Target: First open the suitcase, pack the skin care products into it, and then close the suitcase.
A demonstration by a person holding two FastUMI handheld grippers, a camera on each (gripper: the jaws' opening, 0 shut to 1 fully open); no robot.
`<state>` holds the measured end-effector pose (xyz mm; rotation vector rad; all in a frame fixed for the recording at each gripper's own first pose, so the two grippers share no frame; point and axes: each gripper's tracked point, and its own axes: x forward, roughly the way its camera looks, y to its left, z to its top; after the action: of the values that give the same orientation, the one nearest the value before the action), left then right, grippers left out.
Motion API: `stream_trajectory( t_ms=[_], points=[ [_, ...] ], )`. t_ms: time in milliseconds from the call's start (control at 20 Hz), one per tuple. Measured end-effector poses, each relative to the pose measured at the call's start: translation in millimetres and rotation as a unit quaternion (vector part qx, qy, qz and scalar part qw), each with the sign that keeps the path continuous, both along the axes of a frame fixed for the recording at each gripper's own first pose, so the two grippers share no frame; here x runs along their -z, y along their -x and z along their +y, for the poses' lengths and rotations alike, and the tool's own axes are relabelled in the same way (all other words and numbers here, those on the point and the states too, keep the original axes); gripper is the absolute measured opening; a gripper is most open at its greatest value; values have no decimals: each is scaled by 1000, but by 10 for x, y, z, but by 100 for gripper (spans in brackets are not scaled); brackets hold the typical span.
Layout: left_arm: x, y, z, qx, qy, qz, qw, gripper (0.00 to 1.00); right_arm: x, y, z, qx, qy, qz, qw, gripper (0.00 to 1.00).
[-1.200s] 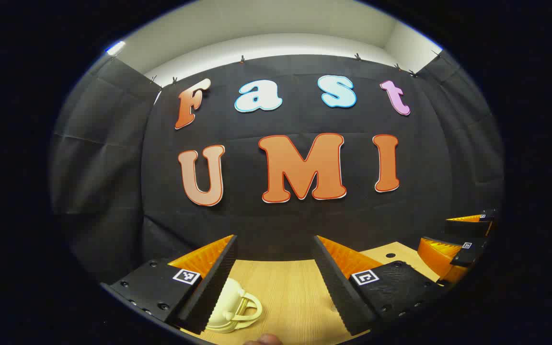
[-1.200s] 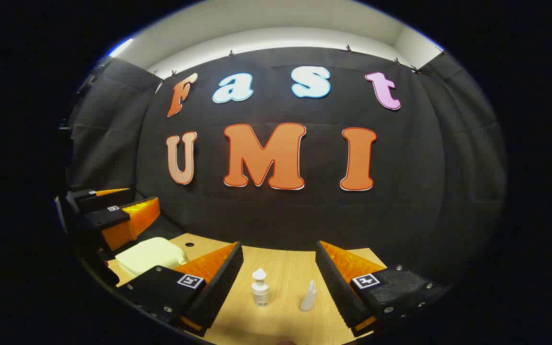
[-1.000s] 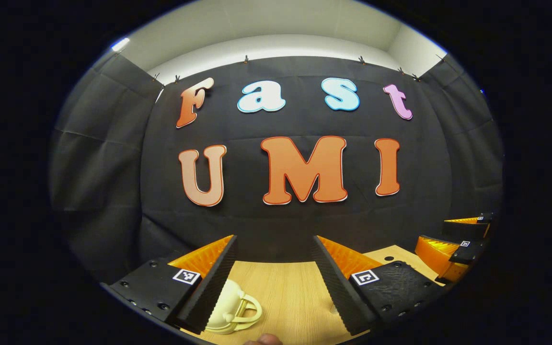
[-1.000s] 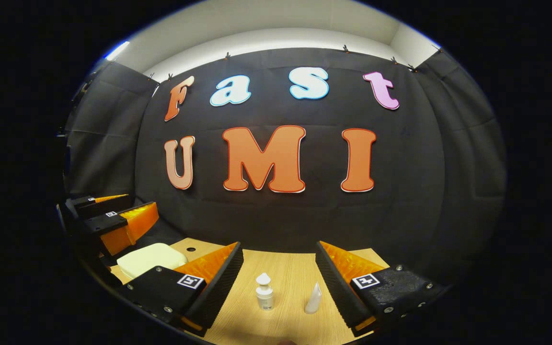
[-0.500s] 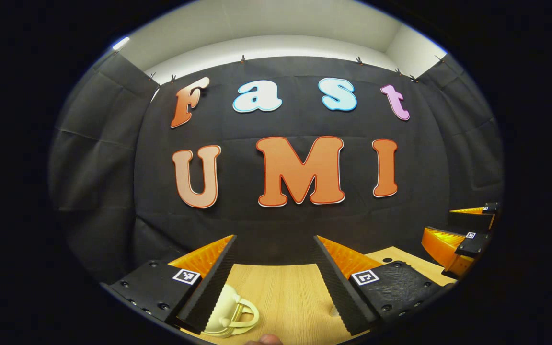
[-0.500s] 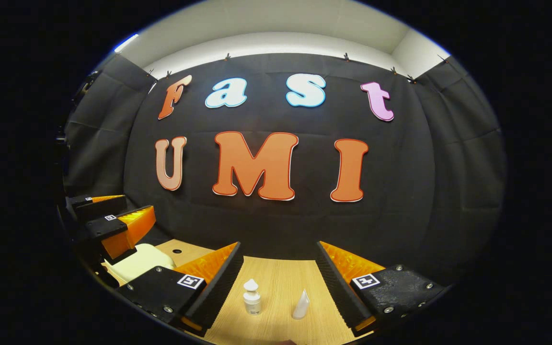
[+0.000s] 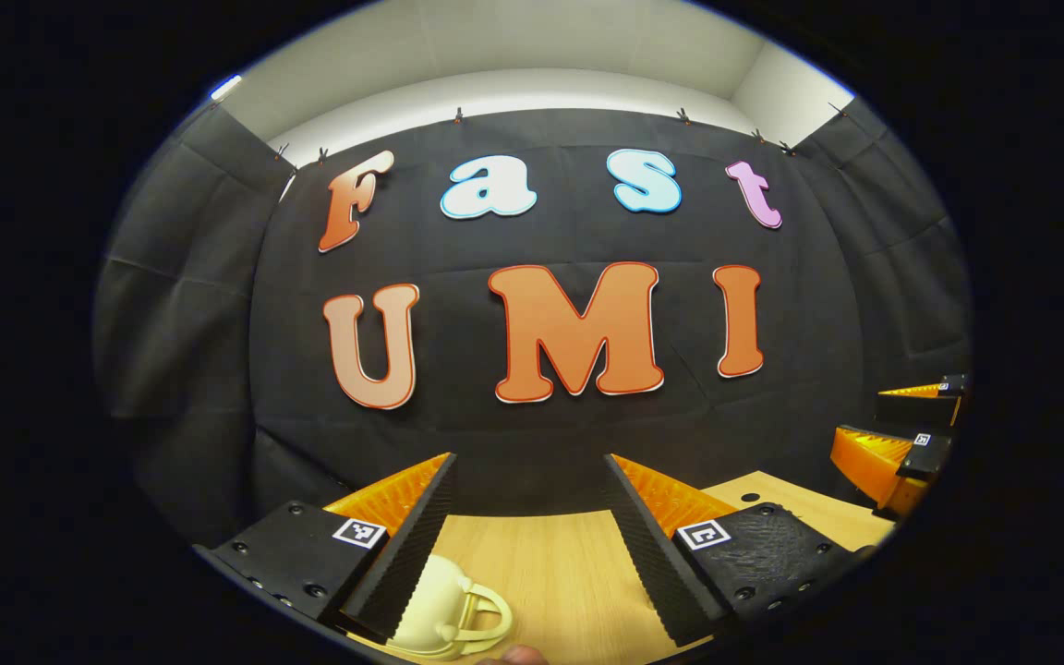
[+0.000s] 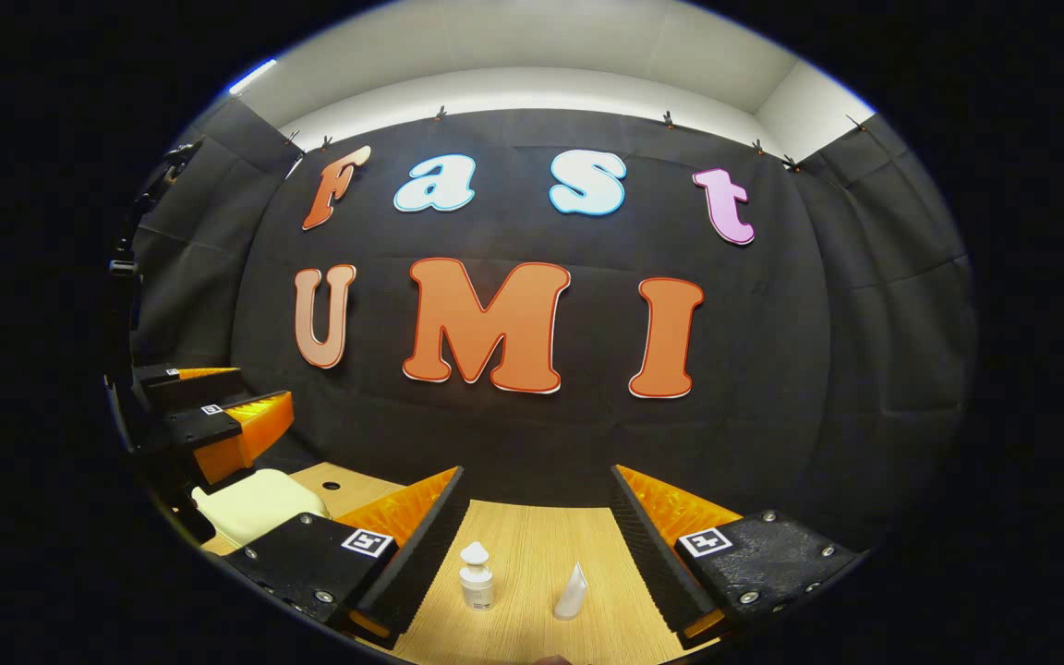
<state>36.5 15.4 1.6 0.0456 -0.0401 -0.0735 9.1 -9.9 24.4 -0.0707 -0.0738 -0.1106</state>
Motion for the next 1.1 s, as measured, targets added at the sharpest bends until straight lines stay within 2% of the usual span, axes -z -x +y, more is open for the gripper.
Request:
stream_trajectory(
  t_ms=[100,150,200,300,350,700,900,1100],
  points=[
    [161,10,29,6,-23,15,1000,98,30,-49,-38,6,4,5,1000,97],
    [206,-2,35,7,-31,22,999,99,29,-50,-39,7,3,6,1000,94],
    [241,-5,74,5,-42,25,999,98,13,-71,-46,8,2,5,1000,97],
    [306,23,137,2,-65,26,998,100,-40,-84,-64,12,6,-1,1000,97],
    [376,16,130,6,-78,32,996,97,-47,-94,-59,13,8,-2,1000,94],
    [980,46,206,30,-155,82,984,98,-17,-107,100,12,22,5,1000,96],
    [1237,48,307,44,-210,89,973,98,-10,-103,228,16,21,10,1000,96],
    [1636,62,368,68,-272,94,955,98,102,-120,294,28,36,25,999,96]
  ],
)
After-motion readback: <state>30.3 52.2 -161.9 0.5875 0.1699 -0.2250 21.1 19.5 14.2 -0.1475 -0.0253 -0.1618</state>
